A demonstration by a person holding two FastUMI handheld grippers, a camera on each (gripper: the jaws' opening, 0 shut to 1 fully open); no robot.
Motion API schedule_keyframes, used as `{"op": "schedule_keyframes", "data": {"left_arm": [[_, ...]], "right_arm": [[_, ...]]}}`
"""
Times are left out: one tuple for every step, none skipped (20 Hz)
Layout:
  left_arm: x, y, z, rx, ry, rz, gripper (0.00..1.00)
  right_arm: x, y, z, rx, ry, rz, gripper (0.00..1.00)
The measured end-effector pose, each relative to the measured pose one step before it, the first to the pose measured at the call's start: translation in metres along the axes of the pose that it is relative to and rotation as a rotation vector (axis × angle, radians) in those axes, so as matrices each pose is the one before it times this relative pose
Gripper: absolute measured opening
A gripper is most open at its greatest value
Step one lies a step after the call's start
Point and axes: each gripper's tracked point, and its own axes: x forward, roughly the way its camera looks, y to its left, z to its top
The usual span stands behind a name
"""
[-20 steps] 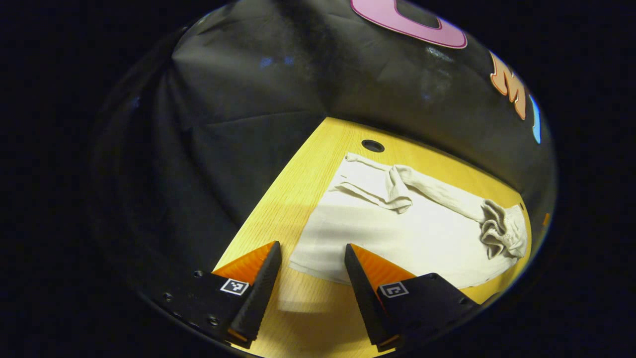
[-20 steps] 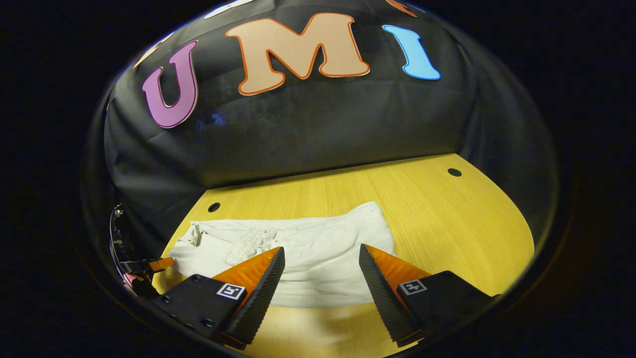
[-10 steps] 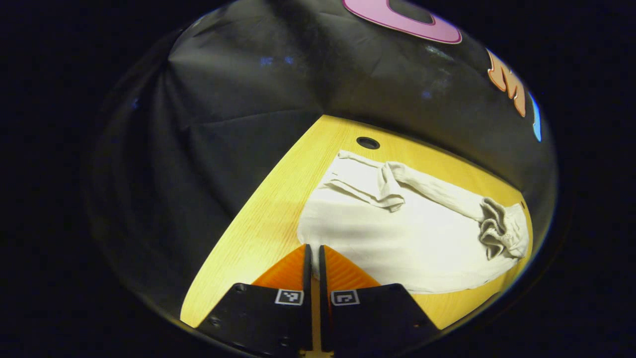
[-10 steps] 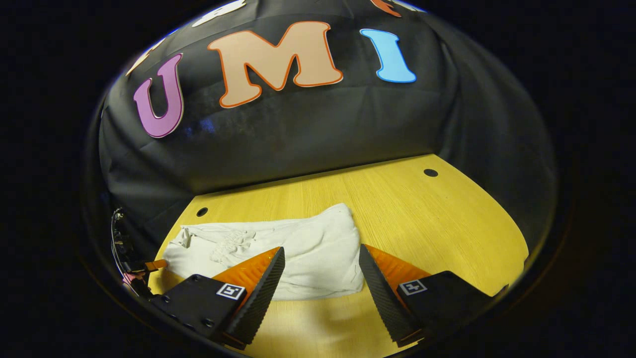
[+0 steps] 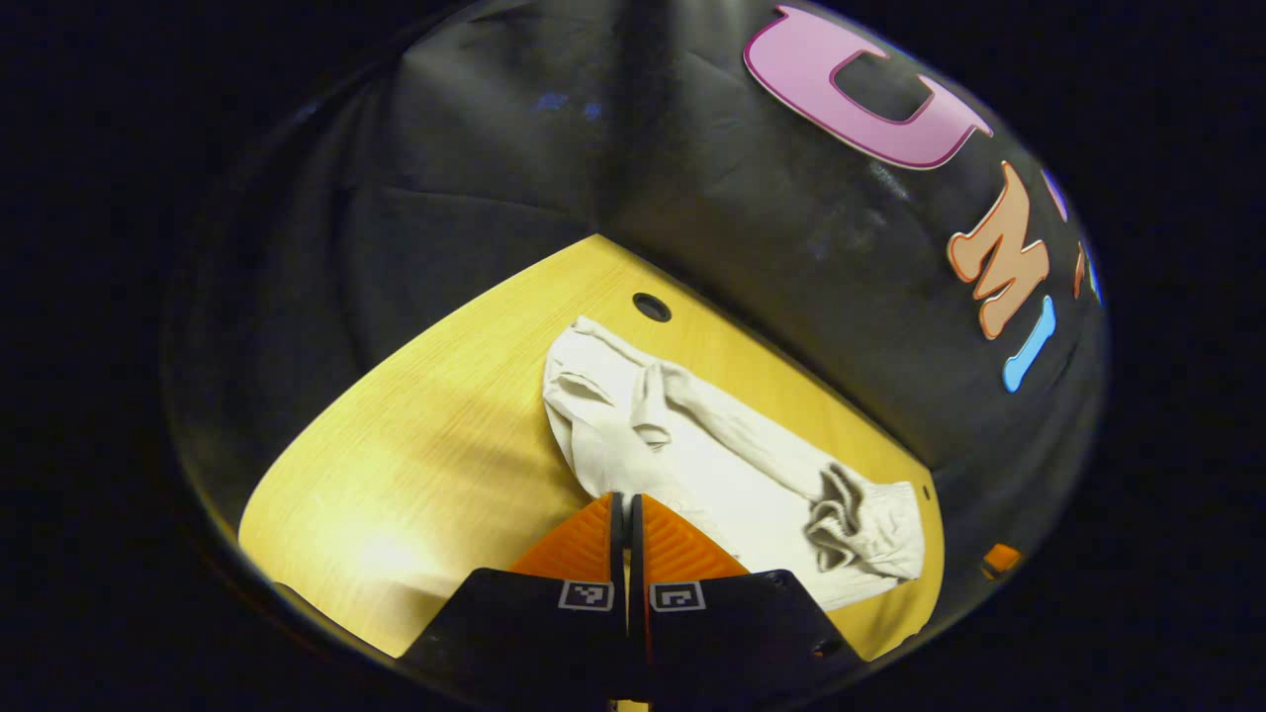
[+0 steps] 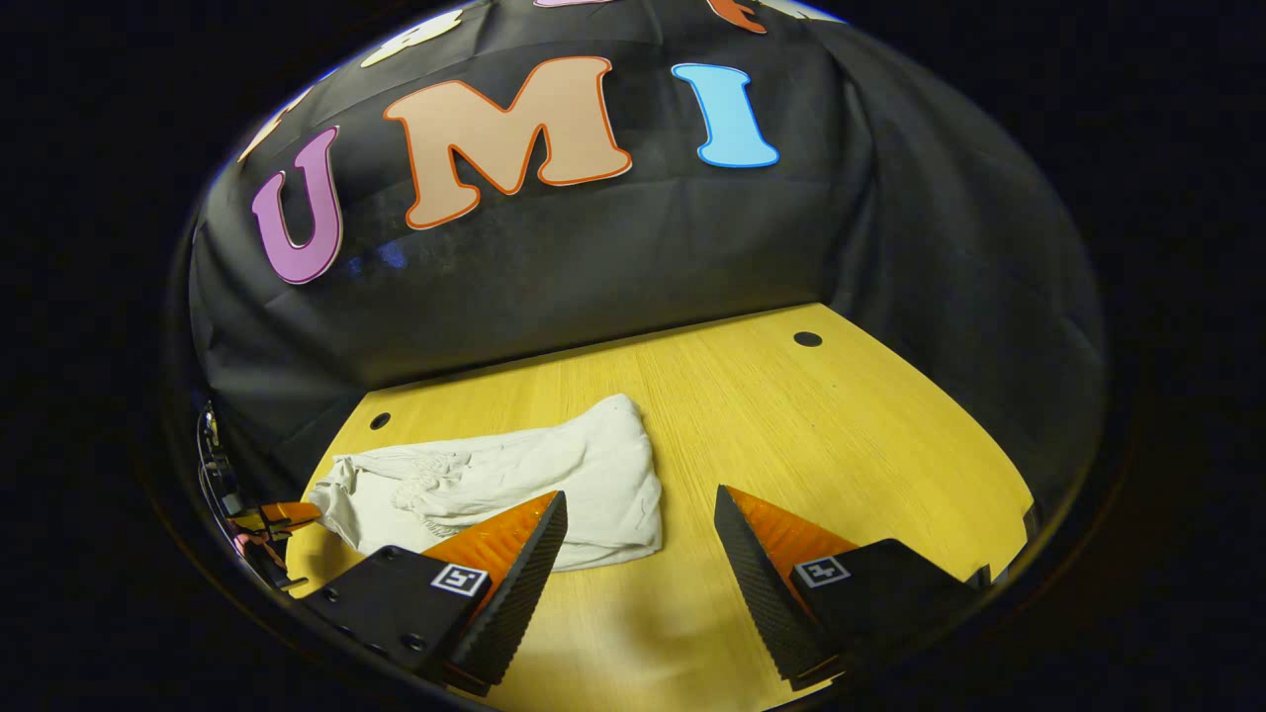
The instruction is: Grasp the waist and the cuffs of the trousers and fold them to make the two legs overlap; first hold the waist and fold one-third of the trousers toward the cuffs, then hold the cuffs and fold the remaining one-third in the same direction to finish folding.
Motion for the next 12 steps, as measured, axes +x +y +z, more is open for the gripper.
{"op": "schedule_keyframes", "data": {"left_arm": [[0.00016,-0.01246,0.00348,-0.02289,-0.01472,-0.0238,0.0],[-0.00072,-0.01259,0.00226,-0.02159,-0.01161,-0.02334,0.0],[0.00013,-0.01234,0.00307,-0.01989,-0.01386,-0.02155,0.0],[0.00019,-0.01181,0.00246,-0.01517,-0.0125,-0.02085,0.0],[0.0016,-0.01129,0.00307,-0.01299,-0.01202,-0.01796,0.0],[0.00229,-0.01161,0.00113,-0.01005,-0.00568,-0.02288,0.01],[-0.00004,-0.01294,0.00093,-0.00946,-0.00805,-0.02232,0.0],[0.00061,-0.01202,0.00119,0.00567,-0.00791,-0.01543,0.0],[-0.00129,-0.01088,-0.00252,0.01747,-0.00605,-0.01056,0.0],[0.00093,-0.01125,-0.00085,0.01624,-0.00418,-0.01184,0.0],[0.00112,-0.01439,-0.00051,0.01009,-0.00365,-0.01375,0.0],[0.00254,-0.01277,-0.00087,0.0097,-0.00074,-0.01514,0.0]], "right_arm": [[-0.00549,-0.00623,0.00056,0.00417,-0.001,0.00205,0.96],[-0.00271,-0.006,0.00043,0.00352,-0.00109,0.00051,0.96],[-0.00255,-0.0061,0.00102,0.00101,0.0014,-0.00058,0.96],[-0.00071,-0.00626,0.0006,-0.00118,0.00109,-0.00125,0.96],[-0.00027,-0.00705,-0.00035,-0.00301,0.00175,-0.00151,0.91],[0.00177,-0.00593,-0.00144,-0.00229,0.00201,-0.00169,0.96],[0.00014,-0.00493,-0.00066,-0.00418,0.00187,-0.00105,0.96],[0.00015,-0.00541,-0.00065,-0.00316,0.00049,-0.0001,0.96],[-0.0008,-0.0056,-0.00043,-0.00301,-0.00026,0.00159,0.96],[0.00032,-0.00483,-0.00211,-0.00012,0.00139,0.00246,0.96],[0.0007,-0.00527,0.00079,0.00295,0.00102,0.0042,0.97],[0.00244,-0.00392,0.00174,0.00768,-0.00139,0.00338,0.97]]}}
